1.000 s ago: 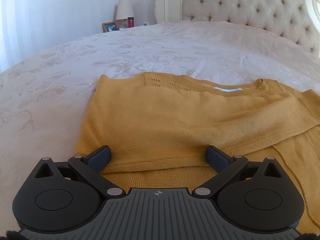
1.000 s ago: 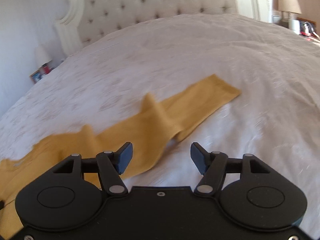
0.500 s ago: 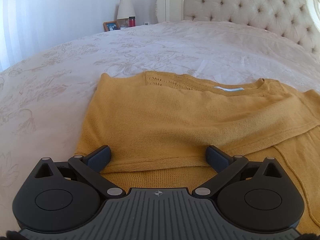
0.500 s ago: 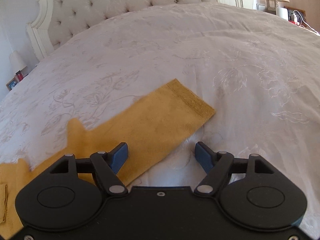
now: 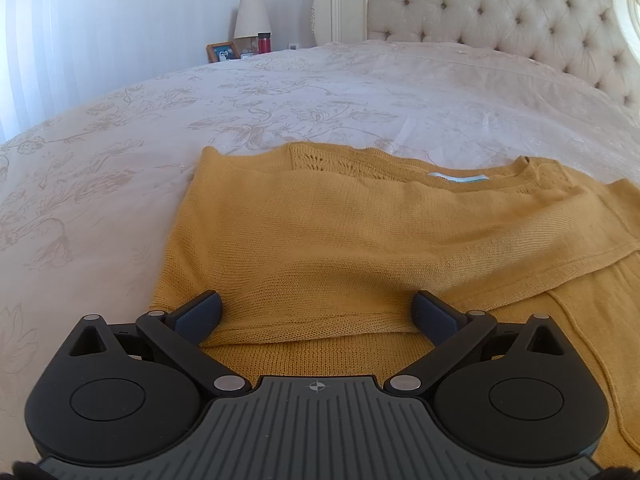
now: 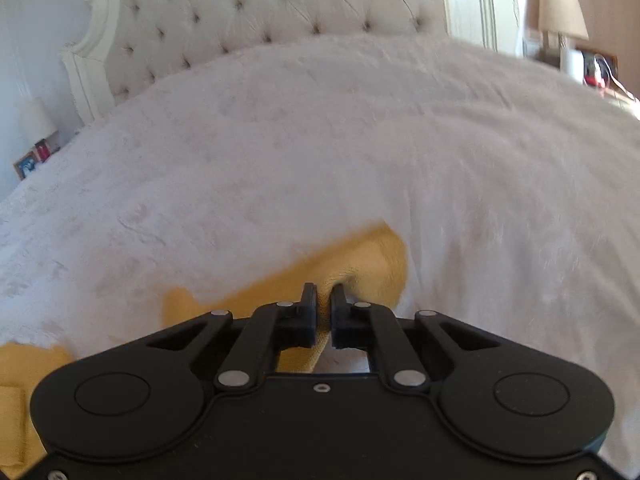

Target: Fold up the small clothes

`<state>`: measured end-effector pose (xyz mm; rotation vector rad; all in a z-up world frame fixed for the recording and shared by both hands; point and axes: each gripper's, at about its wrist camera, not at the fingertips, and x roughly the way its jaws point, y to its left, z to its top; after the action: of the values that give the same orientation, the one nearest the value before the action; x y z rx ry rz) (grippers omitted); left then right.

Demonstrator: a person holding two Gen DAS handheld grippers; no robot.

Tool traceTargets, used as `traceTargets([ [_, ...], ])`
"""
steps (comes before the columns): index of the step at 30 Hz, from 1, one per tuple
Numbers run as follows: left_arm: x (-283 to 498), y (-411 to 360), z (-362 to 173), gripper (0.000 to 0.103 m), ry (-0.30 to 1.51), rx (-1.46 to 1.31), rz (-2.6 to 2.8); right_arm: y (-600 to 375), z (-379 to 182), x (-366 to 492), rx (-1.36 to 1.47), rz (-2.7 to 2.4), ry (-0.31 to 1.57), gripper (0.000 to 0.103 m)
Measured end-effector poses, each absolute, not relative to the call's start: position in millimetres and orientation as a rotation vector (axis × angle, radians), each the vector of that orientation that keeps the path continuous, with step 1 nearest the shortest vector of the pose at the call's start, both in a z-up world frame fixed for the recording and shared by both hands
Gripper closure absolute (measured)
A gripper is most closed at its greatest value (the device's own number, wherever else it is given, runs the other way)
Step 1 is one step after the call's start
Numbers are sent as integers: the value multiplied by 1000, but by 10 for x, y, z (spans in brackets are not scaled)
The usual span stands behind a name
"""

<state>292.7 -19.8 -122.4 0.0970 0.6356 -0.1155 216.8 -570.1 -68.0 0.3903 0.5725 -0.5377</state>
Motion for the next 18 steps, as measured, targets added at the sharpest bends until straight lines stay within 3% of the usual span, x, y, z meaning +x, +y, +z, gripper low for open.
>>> traceTargets([
  [10,2931,-191,-1221,0,637,90,-118,-4584,564,2334,262,-249,404,91],
  [18,2921,-167,-1212,0,639,72,-125,-3186,395,2693,228,66,457,91],
])
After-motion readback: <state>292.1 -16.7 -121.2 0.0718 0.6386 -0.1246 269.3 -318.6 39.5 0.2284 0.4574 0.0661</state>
